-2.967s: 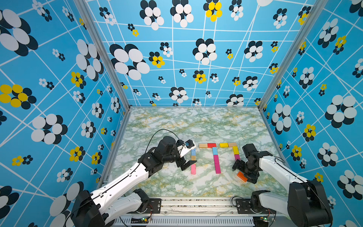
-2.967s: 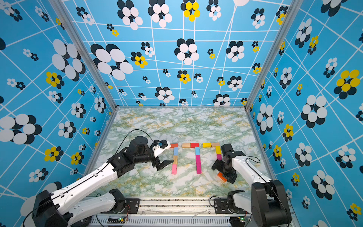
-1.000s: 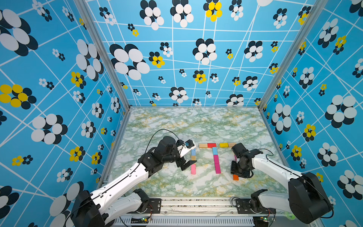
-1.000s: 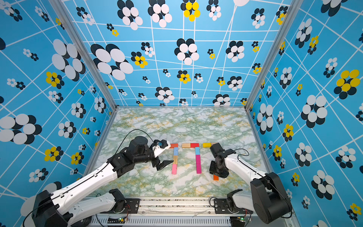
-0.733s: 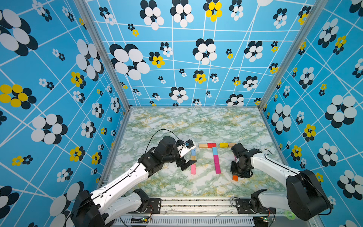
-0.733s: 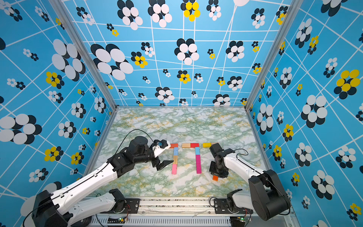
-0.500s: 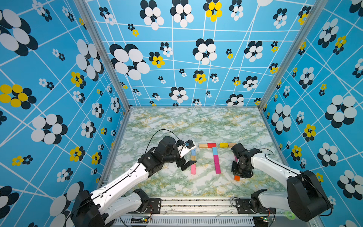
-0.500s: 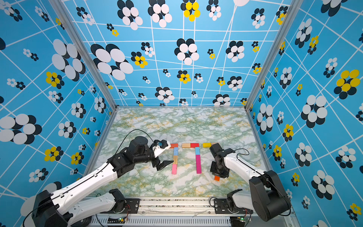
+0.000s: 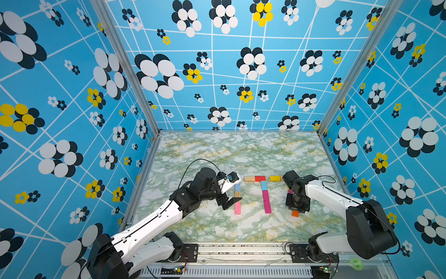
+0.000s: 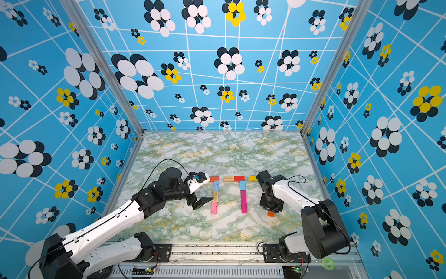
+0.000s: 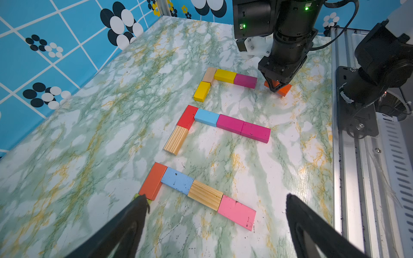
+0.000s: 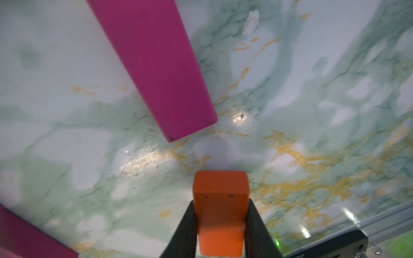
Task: Assemble the number 7 with building blocks
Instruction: Pick up the building block from the center of the board, then place the building block at the center of the board.
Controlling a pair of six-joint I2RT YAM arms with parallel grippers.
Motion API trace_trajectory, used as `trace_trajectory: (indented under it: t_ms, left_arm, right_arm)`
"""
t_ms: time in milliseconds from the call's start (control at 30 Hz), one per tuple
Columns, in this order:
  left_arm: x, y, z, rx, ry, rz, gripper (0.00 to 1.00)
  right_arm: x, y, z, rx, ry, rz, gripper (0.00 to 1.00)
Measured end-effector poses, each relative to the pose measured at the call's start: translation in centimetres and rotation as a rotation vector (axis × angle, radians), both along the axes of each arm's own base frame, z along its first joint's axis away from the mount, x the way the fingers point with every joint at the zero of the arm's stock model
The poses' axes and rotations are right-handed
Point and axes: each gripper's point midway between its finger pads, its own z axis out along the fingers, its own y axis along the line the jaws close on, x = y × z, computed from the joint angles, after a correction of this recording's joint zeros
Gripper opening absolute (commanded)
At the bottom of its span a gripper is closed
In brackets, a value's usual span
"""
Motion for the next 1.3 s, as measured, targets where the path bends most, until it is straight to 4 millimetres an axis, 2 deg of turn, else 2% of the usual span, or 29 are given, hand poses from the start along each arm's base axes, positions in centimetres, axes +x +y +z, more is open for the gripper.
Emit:
trace_trajectory:
  t_ms: [233,1300]
  left_arm:
    - [0.0,0.0,0.0,0.000,0.000,0.000,0.99]
    - [0.1,0.0,-0.2,0.005,0.002,0.003,0.99]
  right_arm:
    - [0.1,-0.4,-0.3,-0.007,0.021,0.007,0.28]
    - [1.2,0.5,-1.3,0.053,0.017,0.033,0.29]
